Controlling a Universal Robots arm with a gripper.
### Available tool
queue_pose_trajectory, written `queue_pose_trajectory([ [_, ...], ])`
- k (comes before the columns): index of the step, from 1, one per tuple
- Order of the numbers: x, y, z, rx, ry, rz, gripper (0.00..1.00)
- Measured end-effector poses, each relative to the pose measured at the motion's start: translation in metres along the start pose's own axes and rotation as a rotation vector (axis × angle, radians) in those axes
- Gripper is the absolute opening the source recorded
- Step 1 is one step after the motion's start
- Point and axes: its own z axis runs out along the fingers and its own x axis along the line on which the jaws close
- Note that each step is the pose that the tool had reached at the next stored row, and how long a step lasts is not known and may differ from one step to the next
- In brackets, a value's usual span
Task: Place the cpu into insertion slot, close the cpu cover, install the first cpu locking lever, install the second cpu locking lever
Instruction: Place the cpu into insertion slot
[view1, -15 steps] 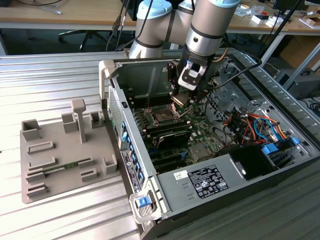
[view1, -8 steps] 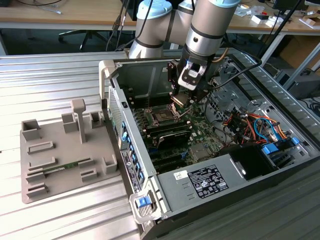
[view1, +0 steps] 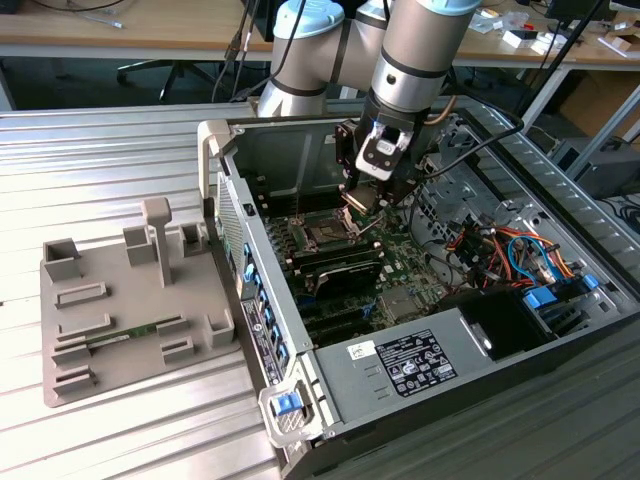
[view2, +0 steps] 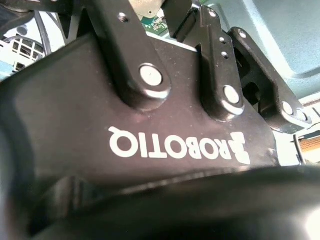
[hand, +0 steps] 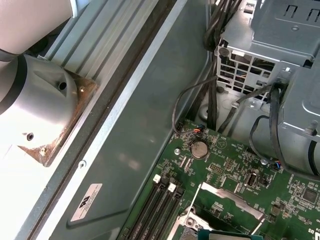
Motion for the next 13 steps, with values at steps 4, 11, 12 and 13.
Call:
queue_pose_trajectory([
  [4,0.0000,0.0000,0.0001,0.0000,-0.0002,0.004,0.55],
  [11,0.0000,0.0000,0.0001,-0.0001,-0.0005,0.008,0.55],
  [12,0.0000,0.0000,0.0001,0.0000,-0.0005,0.009,0.55],
  [13,0.0000,0.0000,0.0001,0.0000,-0.0006,0.010,0.55],
])
